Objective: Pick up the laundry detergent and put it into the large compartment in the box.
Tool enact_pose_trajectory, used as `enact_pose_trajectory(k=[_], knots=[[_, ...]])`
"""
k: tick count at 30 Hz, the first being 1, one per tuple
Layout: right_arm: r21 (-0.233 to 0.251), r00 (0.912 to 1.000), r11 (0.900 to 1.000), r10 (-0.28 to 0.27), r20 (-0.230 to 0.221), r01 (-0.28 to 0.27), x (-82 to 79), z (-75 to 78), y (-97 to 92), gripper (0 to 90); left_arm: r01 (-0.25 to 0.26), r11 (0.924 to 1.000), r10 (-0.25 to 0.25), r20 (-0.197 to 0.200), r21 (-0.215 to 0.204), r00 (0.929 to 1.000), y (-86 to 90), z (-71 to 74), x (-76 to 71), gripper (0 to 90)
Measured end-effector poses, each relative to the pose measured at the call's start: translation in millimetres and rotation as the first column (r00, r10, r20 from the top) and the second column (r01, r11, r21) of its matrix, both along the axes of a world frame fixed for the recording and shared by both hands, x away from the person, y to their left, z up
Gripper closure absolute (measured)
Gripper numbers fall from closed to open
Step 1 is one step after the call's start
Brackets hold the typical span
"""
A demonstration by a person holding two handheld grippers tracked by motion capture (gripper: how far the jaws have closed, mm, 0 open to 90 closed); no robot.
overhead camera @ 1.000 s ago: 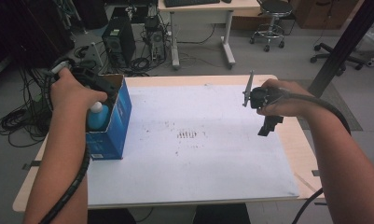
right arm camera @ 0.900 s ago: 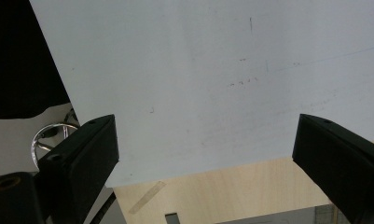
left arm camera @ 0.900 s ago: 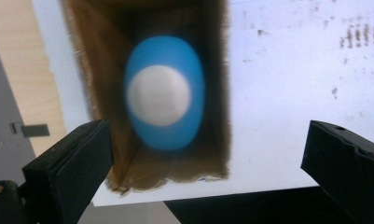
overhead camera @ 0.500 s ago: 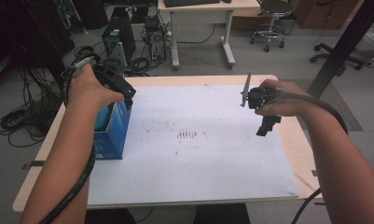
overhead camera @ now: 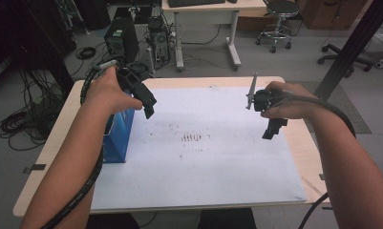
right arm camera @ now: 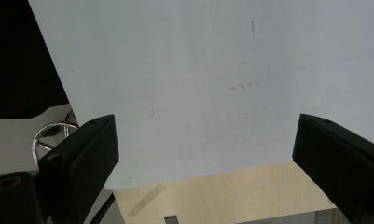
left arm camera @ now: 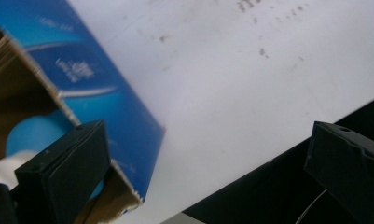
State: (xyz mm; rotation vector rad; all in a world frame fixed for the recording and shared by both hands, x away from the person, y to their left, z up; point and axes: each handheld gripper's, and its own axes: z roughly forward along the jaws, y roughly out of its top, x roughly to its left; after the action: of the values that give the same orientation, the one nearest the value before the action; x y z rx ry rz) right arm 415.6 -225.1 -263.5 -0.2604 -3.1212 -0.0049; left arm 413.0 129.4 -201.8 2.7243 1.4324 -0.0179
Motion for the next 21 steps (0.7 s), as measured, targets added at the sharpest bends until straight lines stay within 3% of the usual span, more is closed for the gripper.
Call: enact_pose_trajectory(k=[3, 6, 8, 9, 12, 13, 16, 18, 21], knots=[[0.0, 1.0, 1.0, -0.001, 0.001, 0.001, 0.0, 0.1, -0.4, 6.7, 0.077, 0.9968, -0.077, -0.015, -0.019, 0.9969, -7.2, -3.2, -2.4, 0.2], [-0.002, 1.0, 1.0, -0.006, 0.002, 0.006, -0.8, 1.3, -0.3, 6.7, 0.149, 0.9889, -0.149, -0.026, -0.007, 0.9885, -14.5, -6.2, -4.8, 0.2], [-0.001, 1.0, 1.0, -0.004, 0.004, 0.004, -0.9, 1.6, -0.3, 6.7, 0.219, 0.9756, -0.219, -0.026, 0.001, 0.9753, -20.7, -7.6, -7.6, 0.2], [0.002, 1.0, 1.0, -0.004, 0.003, 0.004, -1.0, 1.5, -0.4, 6.7, 0.282, 0.9594, -0.282, -0.021, 0.008, 0.9593, -26.8, -8.1, -10.8, 0.2], [-0.001, 1.0, 1.0, -0.004, 0.003, 0.004, -0.9, 2.1, -0.3, 6.7, 0.361, 0.9326, -0.361, -0.007, -0.004, 0.9326, -36.7, -8.0, -15.8, 0.2], [0.0, 1.0, 1.0, -0.005, 0.004, 0.005, -0.9, 2.1, -0.3, 6.7, 0.373, 0.9278, -0.373, -0.012, -0.001, 0.9278, -40.4, -8.4, -17.1, 0.2], [-0.001, 1.0, 1.0, -0.005, 0.004, 0.005, -1.2, 1.8, 0.3, 6.7, 0.387, 0.9218, -0.386, -0.031, 0.025, 0.922, -46.4, -10.9, -18.1, 0.2], [0.001, 1.0, 1.0, -0.001, 0.004, 0.001, -1.6, 1.4, 0.7, 6.7, 0.408, 0.9124, -0.407, -0.034, 0.034, 0.9129, -50.3, -12.1, -19.4, 0.2], [0.0, 1.0, 1.0, -0.002, 0.003, 0.002, -2.6, 0.4, 0.9, 6.7, 0.445, 0.8953, -0.445, -0.026, 0.006, 0.8951, -53.5, -11.8, -21.5, 0.2]])
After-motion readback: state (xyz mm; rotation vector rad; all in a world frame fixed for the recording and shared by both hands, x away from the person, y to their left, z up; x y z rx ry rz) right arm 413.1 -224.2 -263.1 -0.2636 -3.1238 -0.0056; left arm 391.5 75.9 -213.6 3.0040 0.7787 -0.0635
